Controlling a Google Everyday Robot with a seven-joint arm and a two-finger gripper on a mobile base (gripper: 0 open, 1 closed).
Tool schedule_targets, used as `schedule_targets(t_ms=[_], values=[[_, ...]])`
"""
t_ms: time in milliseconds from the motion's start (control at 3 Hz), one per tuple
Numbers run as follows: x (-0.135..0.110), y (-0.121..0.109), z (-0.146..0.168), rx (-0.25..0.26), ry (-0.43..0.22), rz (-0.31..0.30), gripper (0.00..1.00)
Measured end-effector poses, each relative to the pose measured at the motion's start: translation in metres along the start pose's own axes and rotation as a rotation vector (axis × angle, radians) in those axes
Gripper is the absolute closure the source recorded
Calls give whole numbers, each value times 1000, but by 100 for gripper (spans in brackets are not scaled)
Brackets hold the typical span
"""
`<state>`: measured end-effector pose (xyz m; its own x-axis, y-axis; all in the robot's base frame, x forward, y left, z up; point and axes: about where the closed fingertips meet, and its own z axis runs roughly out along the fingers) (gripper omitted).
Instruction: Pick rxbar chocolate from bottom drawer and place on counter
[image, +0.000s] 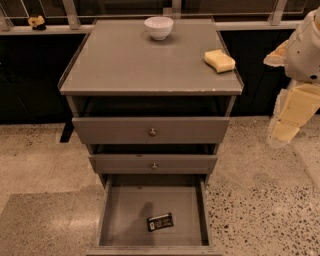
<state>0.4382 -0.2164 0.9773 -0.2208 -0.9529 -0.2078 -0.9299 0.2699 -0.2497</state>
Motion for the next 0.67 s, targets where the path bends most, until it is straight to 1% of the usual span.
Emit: schedule_targets(t_ms=[333,667], values=[[0,0,0,0,0,0,0],[4,10,14,-2,-10,7,0]])
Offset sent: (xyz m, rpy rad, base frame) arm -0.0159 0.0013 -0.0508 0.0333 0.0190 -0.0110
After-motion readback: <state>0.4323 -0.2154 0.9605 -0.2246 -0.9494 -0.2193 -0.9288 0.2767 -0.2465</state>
